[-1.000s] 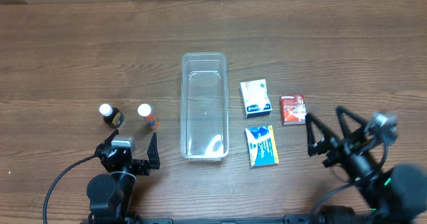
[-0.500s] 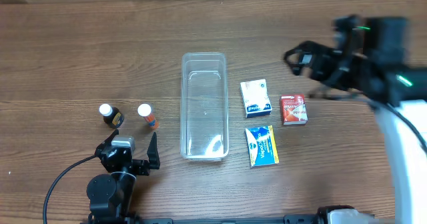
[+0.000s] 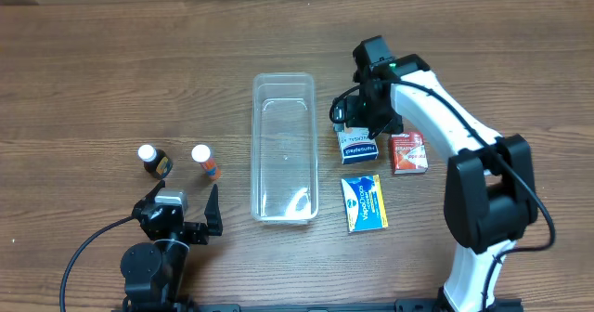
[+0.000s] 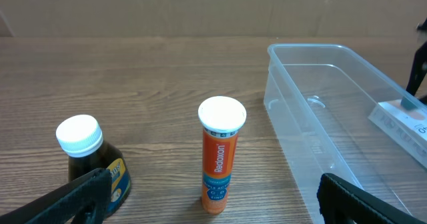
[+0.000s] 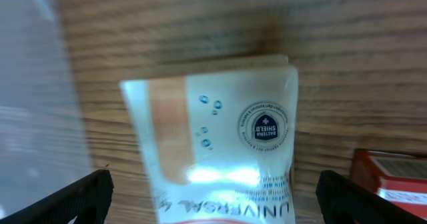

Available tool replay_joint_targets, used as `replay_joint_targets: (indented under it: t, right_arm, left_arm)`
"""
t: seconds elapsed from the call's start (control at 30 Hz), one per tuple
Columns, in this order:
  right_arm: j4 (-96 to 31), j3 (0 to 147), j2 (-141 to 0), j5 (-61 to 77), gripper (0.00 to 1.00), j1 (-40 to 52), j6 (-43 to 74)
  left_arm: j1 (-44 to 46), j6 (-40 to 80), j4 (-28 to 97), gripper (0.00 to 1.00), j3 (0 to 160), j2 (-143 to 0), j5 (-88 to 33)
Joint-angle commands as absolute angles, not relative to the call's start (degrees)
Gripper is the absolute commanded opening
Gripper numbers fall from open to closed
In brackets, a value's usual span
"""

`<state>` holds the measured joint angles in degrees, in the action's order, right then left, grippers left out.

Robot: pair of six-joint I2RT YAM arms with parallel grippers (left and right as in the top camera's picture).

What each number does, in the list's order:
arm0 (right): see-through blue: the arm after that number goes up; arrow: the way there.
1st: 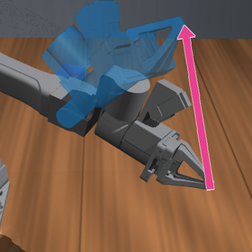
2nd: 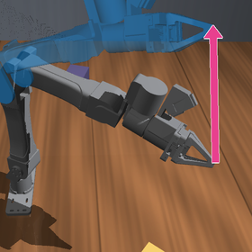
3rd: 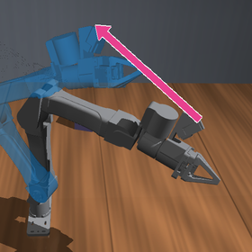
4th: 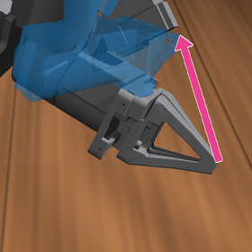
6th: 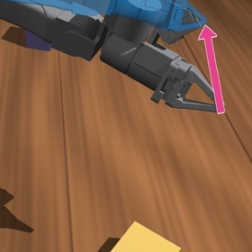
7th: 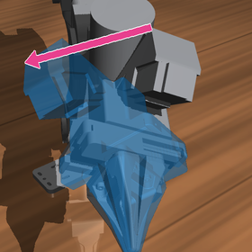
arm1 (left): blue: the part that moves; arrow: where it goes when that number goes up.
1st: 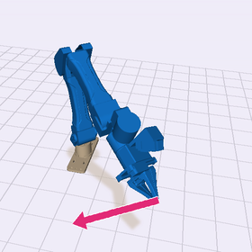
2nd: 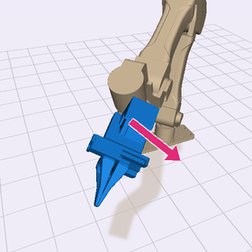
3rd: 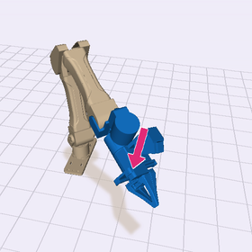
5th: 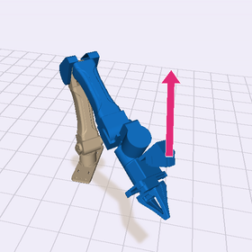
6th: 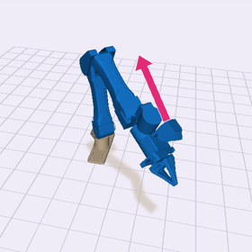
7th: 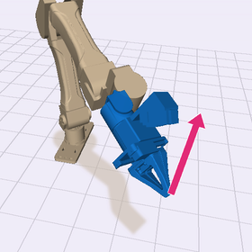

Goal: Pack container
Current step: 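Reach the right gripper to the white Hansaplast box and grasp it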

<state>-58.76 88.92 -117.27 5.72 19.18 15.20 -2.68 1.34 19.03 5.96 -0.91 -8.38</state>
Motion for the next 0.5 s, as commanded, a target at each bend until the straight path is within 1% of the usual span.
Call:
replay_joint_targets:
  t: [0.0, 0.13, 0.23, 0.27, 0.3, 0.37, 0.43, 0.47]
  right_arm:
    - [-58.96, 89.30, -120.03, 5.21, 0.95, 19.99, 14.76]
    - [-59.02, 89.19, -120.03, 5.65, 0.86, 21.12, 16.53]
    - [-57.67, 87.85, -120.03, 5.56, 0.84, 21.91, 17.02]
    - [-57.08, 87.24, -120.03, 4.54, 0.79, 22.04, 18.48]
    - [-57.30, 87.11, -120.03, 3.01, 0.71, 22.09, 19.57]
    - [-59.24, 88.16, -119.57, 2.37, 0.59, 22.02, 19.66]
    - [-62.94, 91.11, -117.91, 2.37, 0.54, 21.63, 19.79]
    - [-64.90, 93.08, -116.68, 2.35, 0.53, 21.63, 19.79]
  left_arm:
    - [-2.94, 1.72, 18.98, 1.00, 5.78, -0.40, -8.60]
    - [-2.94, 1.72, 18.98, 1.00, 5.76, -0.40, -8.60]
    - [-2.94, 1.72, 18.98, 1.00, 5.76, -0.40, -8.60]
    - [-2.94, 1.72, 18.98, 1.00, 5.78, -0.40, -8.60]
    - [-2.94, 1.72, 18.98, 1.00, 5.78, -0.40, -8.60]
    - [-2.94, 1.72, 18.98, 1.00, 5.78, -0.40, -8.60]
    - [-2.94, 1.72, 19.00, 1.00, 5.76, -0.40, -8.60]
    - [-2.94, 1.72, 18.98, 1.00, 5.76, -0.40, -8.60]
